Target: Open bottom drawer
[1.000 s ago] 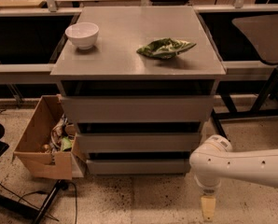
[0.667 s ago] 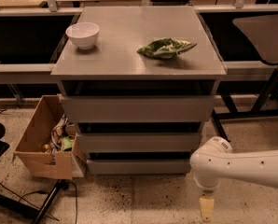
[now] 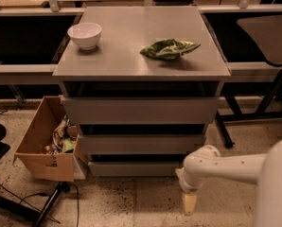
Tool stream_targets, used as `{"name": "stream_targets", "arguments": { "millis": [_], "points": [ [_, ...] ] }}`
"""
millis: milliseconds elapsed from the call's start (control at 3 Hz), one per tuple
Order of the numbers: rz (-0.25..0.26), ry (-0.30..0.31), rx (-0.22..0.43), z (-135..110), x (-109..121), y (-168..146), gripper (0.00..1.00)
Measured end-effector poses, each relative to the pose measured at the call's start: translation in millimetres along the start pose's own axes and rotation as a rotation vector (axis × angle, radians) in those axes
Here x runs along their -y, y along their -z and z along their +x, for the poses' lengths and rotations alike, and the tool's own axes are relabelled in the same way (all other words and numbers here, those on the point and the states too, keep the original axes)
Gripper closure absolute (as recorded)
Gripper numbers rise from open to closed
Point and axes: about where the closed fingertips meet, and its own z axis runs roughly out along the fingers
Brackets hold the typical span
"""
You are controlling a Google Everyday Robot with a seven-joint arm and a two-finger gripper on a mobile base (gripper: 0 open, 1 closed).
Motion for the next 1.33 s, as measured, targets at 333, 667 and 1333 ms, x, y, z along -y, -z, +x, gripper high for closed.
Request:
{"name": "stream_targets", "arguments": {
  "millis": [333, 667, 1333],
  "points": [
    [0.036, 0.127, -0.005, -30, 31, -50, 0.00],
    [0.082, 0.182, -0.049, -47, 64, -91, 0.00],
    [0.134, 0.136, -0.159, -44, 147, -135, 0.00]
  ]
}}
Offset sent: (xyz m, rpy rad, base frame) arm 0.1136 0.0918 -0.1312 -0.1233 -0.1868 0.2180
